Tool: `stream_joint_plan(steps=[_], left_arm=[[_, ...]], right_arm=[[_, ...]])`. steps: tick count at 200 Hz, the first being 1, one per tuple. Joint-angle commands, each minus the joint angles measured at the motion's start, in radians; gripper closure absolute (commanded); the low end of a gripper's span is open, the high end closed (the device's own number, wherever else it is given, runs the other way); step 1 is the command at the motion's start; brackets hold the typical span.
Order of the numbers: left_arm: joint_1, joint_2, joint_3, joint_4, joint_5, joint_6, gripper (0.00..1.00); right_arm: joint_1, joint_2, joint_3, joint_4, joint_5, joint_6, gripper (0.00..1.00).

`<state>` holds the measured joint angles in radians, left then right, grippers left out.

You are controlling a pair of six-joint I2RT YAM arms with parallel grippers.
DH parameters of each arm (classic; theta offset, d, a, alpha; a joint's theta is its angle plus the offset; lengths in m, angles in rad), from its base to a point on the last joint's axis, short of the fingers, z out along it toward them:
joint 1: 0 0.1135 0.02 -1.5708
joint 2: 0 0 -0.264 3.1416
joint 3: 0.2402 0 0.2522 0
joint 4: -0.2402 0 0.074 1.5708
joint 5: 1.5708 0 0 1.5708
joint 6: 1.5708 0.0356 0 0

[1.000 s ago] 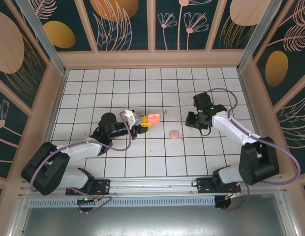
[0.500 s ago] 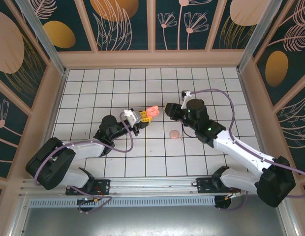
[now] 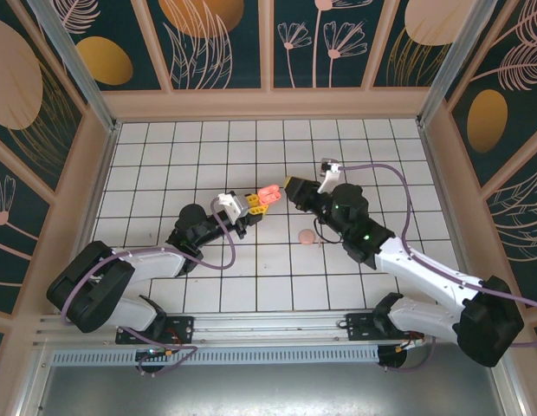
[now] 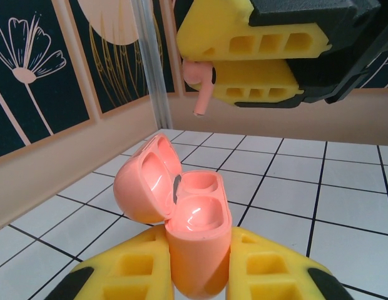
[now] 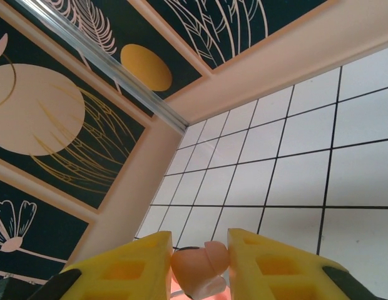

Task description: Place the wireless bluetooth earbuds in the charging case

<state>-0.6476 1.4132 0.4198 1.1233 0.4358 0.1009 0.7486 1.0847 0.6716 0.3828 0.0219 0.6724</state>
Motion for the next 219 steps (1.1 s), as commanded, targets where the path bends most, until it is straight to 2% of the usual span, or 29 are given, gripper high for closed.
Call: stream_joint_plan(steps=[1,120,219], left_arm=[[-0.009,0.006,0.014,0.042,0.004,0.005,0.88],[-0.010,0.007,0.028,0.058,0.028,-0.021,0.88],[-0.012,0.018,0.032,0.080,-0.003,-0.042,0.88]], right_arm=[[0.015,0.029,0.009,0.061,-0.002,0.001,0.72],[0.023,0.088,0.011,0.064,-0.029,0.000,0.73],[0.030,0.054,-0.013,0.070,-0.055,-0.017,0.73]])
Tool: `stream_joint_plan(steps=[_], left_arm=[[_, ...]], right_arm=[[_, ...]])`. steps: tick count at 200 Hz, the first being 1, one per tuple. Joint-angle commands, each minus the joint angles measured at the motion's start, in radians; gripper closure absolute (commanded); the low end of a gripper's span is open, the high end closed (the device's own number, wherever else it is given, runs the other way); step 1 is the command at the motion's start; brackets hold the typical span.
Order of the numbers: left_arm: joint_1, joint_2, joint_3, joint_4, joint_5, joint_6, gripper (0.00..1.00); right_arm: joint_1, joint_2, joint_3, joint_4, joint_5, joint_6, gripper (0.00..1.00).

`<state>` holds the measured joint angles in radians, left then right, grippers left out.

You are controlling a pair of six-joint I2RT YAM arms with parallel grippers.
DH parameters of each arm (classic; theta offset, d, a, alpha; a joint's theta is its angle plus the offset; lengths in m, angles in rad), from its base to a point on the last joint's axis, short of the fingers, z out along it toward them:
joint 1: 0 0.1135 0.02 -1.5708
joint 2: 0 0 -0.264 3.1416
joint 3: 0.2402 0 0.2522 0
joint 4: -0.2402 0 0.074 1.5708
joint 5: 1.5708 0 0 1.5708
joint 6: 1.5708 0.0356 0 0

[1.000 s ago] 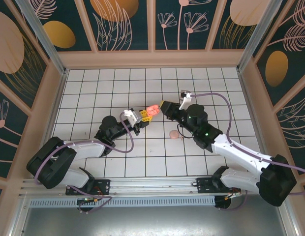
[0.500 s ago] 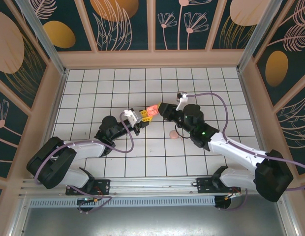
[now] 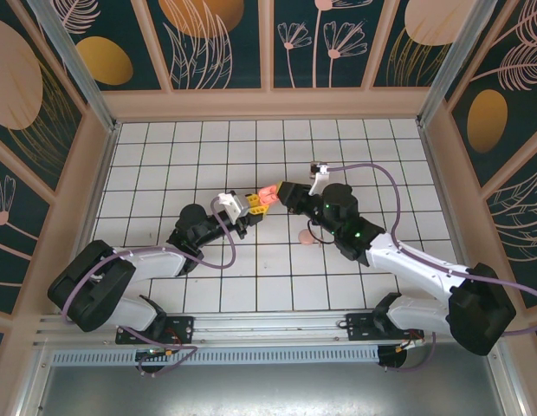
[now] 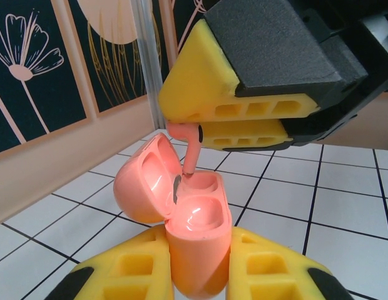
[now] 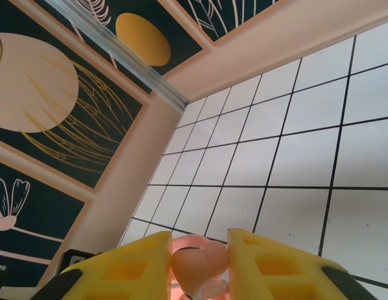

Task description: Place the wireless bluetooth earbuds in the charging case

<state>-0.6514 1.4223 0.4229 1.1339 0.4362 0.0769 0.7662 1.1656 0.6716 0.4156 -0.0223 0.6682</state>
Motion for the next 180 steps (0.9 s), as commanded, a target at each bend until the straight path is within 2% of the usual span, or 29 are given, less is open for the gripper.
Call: stream_joint_plan(steps=[1,125,180], left_arm=[[-0.007,0.009,0.030,0.071,-0.003,-0.018,0.88],[-0.007,-0.014,0.024,0.090,0.006,-0.022,0.88],[-0.010,-0.014,0.023,0.090,0.007,-0.023,0.88]], right_arm=[[0.013,-0.026,-0.013,0.038,-0.011,-0.013,0.73],[0.018,-0.024,-0.018,-0.026,0.033,-0.027,0.73],[0.019,-0.010,-0.012,-0.033,-0.016,-0.041,0.72]])
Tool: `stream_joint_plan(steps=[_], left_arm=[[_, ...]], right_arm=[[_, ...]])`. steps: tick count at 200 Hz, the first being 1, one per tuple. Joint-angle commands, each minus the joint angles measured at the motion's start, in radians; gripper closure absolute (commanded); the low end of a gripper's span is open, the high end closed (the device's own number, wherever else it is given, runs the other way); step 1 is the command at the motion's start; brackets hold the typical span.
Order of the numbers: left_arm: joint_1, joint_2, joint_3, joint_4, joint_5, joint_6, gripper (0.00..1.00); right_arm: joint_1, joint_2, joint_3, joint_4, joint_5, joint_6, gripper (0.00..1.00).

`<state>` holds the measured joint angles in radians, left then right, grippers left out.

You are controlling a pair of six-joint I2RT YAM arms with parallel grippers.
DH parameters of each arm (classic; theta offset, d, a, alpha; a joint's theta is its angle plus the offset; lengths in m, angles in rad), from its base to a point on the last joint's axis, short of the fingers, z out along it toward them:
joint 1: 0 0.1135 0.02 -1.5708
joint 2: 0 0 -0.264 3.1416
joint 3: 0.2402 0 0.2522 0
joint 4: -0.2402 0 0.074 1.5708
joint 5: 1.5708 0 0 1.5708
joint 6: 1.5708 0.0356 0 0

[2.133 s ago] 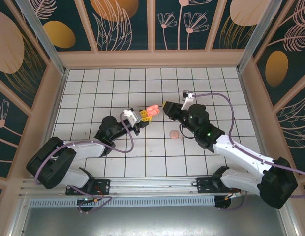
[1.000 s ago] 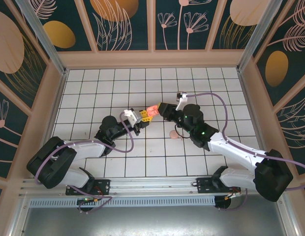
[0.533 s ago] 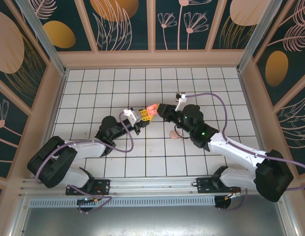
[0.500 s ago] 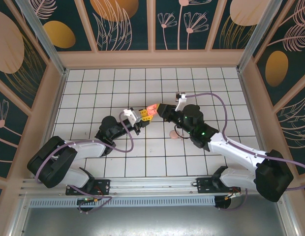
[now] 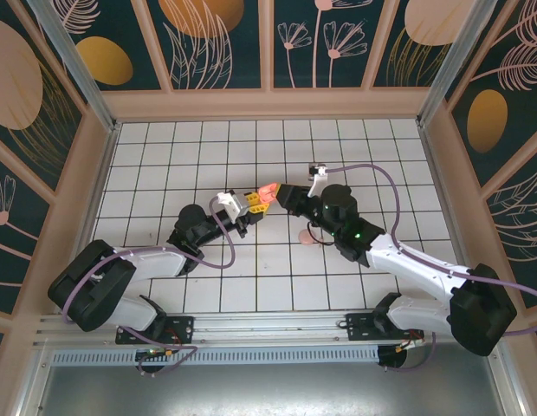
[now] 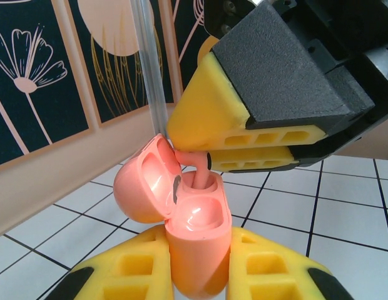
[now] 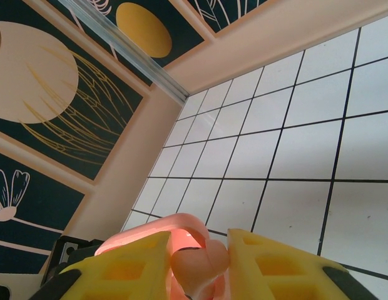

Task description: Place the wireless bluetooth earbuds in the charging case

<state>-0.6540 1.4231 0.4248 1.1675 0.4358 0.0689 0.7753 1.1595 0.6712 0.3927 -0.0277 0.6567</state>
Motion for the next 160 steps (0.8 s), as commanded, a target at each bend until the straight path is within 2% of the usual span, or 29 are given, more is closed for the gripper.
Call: stream_joint_plan(steps=[1,61,133,160], left_arm=[[-0.006,-0.015,0.022,0.056,0.007,-0.014,0.88],[-0.007,-0.019,0.022,0.051,0.007,-0.012,0.88],[-0.006,-0.022,0.020,0.041,0.018,-0.010,0.87],[-0.007,-0.023,0.018,0.047,0.024,-0.011,0.87]], right_arm=[[0.010,-0.004,-0.012,-0.011,-0.011,-0.030,0.72],[0.010,-0.008,0.007,-0.038,-0.021,-0.043,0.65],[0.000,-0.073,0.076,-0.143,-0.020,-0.117,0.39],[-0.033,-0.110,0.100,-0.190,-0.074,-0.145,0.34]])
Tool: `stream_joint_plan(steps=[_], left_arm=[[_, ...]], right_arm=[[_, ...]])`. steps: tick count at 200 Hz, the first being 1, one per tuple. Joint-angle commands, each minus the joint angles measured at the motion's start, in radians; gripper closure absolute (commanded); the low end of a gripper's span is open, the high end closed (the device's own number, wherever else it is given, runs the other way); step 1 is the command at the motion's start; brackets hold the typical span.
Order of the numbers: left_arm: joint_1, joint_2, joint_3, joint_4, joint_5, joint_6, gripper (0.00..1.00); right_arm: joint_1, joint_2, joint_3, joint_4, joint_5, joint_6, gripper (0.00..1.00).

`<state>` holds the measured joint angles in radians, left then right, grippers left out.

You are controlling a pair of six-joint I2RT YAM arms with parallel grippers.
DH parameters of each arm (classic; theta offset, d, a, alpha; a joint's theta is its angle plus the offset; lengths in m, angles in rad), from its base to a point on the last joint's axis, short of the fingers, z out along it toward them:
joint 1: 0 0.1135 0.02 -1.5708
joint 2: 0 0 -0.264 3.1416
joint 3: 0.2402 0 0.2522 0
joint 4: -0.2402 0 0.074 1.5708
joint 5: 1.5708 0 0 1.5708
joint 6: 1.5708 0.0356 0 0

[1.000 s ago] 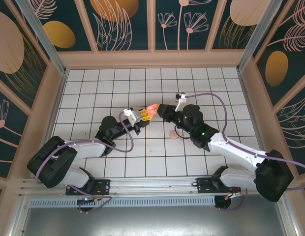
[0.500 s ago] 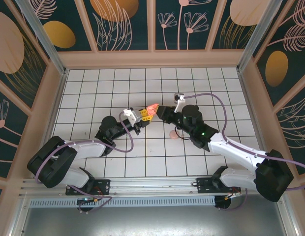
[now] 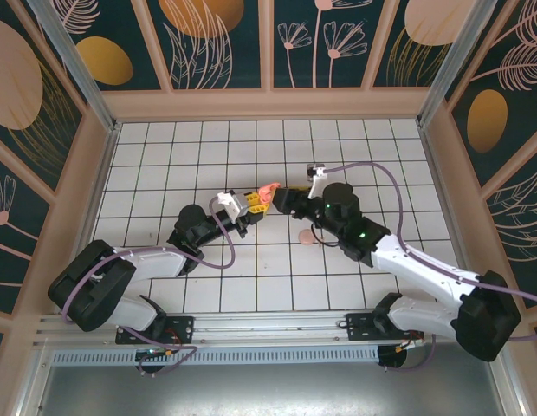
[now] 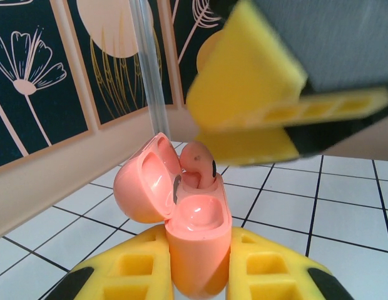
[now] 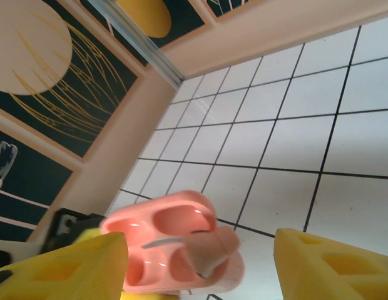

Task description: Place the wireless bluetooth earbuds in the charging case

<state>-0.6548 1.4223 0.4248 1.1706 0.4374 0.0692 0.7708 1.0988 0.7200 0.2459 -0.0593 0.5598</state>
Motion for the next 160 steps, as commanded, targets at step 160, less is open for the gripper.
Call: stream_joint_plan(steps=[160], left_arm=[[-0.007,-0.021,0.020,0.090,0.130,-0.047,0.87]], right_arm=[[-0.286,0.069,0.083,0.004,-0.659,0.015,0.39]])
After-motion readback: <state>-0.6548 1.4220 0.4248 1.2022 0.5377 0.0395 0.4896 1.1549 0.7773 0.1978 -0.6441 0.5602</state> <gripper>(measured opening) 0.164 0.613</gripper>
